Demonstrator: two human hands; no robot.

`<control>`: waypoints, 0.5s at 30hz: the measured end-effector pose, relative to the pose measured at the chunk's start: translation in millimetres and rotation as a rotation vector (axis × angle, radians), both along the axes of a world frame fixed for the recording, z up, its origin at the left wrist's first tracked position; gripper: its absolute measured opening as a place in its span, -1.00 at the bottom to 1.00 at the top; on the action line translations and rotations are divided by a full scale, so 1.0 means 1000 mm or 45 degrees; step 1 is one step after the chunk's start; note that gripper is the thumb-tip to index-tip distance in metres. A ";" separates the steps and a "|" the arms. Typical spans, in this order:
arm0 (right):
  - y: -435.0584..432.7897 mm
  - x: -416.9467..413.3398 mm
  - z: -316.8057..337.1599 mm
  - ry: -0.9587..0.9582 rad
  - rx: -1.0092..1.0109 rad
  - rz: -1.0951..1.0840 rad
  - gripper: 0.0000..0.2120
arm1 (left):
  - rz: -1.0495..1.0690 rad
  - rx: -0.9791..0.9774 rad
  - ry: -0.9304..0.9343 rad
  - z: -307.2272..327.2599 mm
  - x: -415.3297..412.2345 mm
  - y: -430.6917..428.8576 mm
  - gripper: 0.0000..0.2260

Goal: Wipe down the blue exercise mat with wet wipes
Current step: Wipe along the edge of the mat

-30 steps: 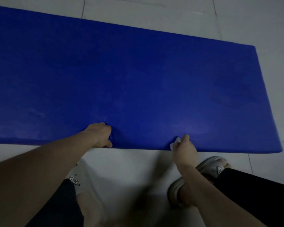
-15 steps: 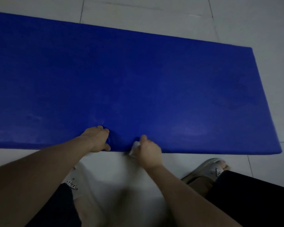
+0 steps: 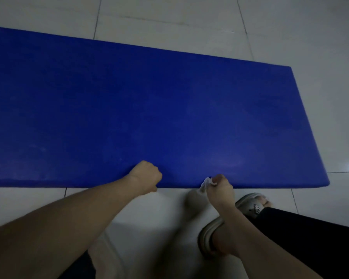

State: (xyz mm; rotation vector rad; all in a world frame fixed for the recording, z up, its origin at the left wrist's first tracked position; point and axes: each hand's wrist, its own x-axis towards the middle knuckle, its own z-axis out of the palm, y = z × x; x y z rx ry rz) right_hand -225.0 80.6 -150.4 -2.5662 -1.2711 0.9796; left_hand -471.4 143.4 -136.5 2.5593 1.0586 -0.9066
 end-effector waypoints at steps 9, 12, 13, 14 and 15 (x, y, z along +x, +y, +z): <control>-0.003 -0.034 0.000 0.100 0.076 0.330 -0.84 | 0.132 -0.117 0.021 0.015 -0.046 0.003 -0.79; 0.001 -0.071 -0.001 0.065 0.069 0.599 -0.85 | 0.245 -0.137 0.176 0.021 -0.086 0.008 -0.76; 0.003 -0.085 -0.004 0.042 0.085 0.675 -0.85 | 0.287 -0.130 0.230 0.022 -0.097 0.008 -0.77; 0.006 -0.098 -0.007 0.026 0.102 0.737 -0.83 | 0.328 -0.135 0.283 0.023 -0.107 0.008 -0.78; 0.008 -0.109 -0.009 0.012 0.110 0.798 -0.81 | 0.386 -0.157 0.330 0.023 -0.113 0.008 -0.79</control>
